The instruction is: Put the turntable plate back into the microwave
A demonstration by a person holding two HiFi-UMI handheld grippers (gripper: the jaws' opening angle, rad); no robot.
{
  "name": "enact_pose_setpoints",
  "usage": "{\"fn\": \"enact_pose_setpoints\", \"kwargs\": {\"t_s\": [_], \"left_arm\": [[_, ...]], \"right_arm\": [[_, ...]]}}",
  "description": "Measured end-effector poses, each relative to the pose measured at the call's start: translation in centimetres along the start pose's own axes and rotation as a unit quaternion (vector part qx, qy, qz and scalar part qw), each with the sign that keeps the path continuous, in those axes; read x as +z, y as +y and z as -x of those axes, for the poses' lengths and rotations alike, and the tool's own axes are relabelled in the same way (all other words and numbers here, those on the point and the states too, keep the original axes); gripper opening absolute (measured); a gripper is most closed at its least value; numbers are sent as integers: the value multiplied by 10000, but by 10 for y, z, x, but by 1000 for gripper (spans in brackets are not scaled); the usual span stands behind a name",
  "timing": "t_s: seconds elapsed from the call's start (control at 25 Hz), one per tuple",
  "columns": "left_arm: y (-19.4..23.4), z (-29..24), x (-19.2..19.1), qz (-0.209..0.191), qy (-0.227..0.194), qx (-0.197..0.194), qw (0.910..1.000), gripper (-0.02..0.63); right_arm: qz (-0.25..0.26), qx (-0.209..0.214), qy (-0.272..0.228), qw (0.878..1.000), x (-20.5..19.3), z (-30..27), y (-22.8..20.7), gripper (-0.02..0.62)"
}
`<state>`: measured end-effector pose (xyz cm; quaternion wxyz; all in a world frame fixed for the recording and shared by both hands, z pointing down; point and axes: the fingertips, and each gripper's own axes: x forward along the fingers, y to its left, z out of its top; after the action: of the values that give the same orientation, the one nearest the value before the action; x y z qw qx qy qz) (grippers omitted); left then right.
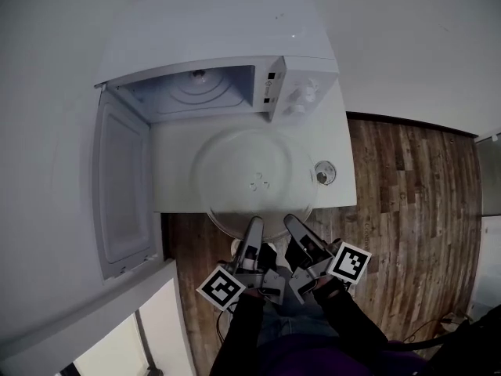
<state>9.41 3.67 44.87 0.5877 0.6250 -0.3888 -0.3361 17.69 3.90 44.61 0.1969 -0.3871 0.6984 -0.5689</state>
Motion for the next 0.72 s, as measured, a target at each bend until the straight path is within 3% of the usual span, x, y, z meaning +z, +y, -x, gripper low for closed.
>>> {"fn": "enact_pose_setpoints", "kwargs": {"t_s": [0.4, 0.72], "left_arm": [[-14, 10, 47, -247, -386, -201, 9987, 40], [-19, -3, 75, -204, -598, -326, 9975, 37]], "right_arm": [[223, 320, 302, 9988, -15, -39, 29, 64], [402, 490, 318, 9975, -9, -70, 40, 66]]}}
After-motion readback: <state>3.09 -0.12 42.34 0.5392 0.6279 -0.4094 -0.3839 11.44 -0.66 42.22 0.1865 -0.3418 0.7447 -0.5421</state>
